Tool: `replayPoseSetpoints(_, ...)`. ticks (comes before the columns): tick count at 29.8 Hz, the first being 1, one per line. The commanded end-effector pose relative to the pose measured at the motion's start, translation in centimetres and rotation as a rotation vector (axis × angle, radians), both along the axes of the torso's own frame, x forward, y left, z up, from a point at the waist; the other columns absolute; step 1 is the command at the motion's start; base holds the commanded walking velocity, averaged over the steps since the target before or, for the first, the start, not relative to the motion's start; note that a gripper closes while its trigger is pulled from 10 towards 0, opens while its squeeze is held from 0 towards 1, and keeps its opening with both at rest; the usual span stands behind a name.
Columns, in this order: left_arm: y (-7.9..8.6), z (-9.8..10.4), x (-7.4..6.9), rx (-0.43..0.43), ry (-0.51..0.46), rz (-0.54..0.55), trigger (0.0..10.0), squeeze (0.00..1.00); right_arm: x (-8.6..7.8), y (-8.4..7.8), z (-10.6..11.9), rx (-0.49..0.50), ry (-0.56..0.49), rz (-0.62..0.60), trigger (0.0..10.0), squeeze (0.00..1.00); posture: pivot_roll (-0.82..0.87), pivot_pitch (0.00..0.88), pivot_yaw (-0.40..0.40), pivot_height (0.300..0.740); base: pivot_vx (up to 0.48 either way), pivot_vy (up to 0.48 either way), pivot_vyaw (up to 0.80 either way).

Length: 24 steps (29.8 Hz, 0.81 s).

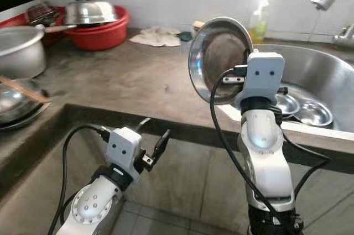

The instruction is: Kitchen organization

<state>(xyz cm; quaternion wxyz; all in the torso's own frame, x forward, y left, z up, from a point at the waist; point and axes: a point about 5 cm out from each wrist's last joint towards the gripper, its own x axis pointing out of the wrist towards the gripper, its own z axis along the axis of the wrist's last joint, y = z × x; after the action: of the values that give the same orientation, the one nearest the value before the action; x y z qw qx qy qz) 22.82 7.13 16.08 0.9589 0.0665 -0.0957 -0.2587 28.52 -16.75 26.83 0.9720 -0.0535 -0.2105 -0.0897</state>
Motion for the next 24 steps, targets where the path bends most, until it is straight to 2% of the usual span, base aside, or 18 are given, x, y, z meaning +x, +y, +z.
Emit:
replayPoseSetpoints(1, 0.0, 0.3, -0.1, 0.003, -0.019, -0.002, 10.0, 0.0, 0.0, -0.2, 0.5, 0.008, -0.022, -0.005, 10.0, 0.0, 0.14, 0.079, -0.003, 0.74, 0.296, -0.371, 0.0)
replayPoseSetpoints(2, -0.1, 0.3, -0.2, -0.038, -0.008, -0.01, 10.0, 0.0, 0.1, -0.1, 0.6, 0.021, -0.027, 0.011, 10.0, 0.0, 0.14, 0.079, -0.003, 0.74, 0.296, -0.375, 0.0)
replayPoseSetpoints(4, 0.1, 0.4, -0.2, 0.031, -0.038, 0.005, 10.0, 0.0, 0.2, 0.0, 0.8, 0.05, -0.035, 0.035, 10.0, 0.0, 0.14, 0.082, -0.004, 0.74, 0.298, -0.373, 0.0)
replayPoseSetpoints(7, -0.1, 0.5, -0.2, 0.05, -0.046, 0.003, 10.0, 0.0, 0.2, -0.2, 0.9, 0.046, -0.036, 0.029, 10.0, 0.0, 0.14, 0.079, -0.004, 0.74, 0.295, -0.375, 0.0)
replayPoseSetpoints(13, -0.2, 0.4, -0.2, -0.012, -0.015, 0.002, 10.0, 0.0, 0.6, -0.7, 1.9, 0.015, -0.046, 0.05, 10.0, 0.0, 0.14, 0.075, -0.003, 0.74, 0.297, -0.372, 0.0)
replayPoseSetpoints(14, -0.1, 0.3, -0.2, -0.033, 0.003, 0.002, 10.0, 0.0, 0.7, -0.8, 2.1, 0.023, -0.047, 0.064, 10.0, 0.0, 0.14, 0.075, -0.003, 0.74, 0.0, 0.0, 0.0)
replayPoseSetpoints(17, 0.0, 0.2, -0.1, -0.024, 0.004, 0.004, 10.0, 0.0, 1.3, -0.9, 2.5, 0.021, -0.026, 0.103, 10.0, 0.0, 0.14, 0.074, -0.006, 0.74, 0.0, 0.0, 0.0)
replayPoseSetpoints(20, 0.0, 0.1, -0.1, -0.022, 0.006, 0.007, 10.0, 0.0, 1.9, -1.1, 2.3, 0.004, 0.04, 0.125, 10.0, 0.0, 0.14, 0.074, -0.008, 0.74, 0.0, 0.0, 0.0)
replayPoseSetpoints(21, -0.1, 0.2, -0.2, -0.053, -0.009, -0.004, 10.0, 0.0, 2.1, -1.1, 1.9, -0.022, 0.102, 0.132, 10.0, 0.0, 0.14, 0.073, -0.009, 0.74, 0.0, 0.0, 0.0)
replayPoseSetpoints(24, 0.0, 0.0, -0.3, -0.058, 0.007, -0.004, 10.0, 0.0, 3.5, -2.3, 1.2, -0.036, 0.195, 0.122, 10.0, 0.0, 0.14, 0.073, -0.011, 0.74, 0.0, 0.0, 0.0)
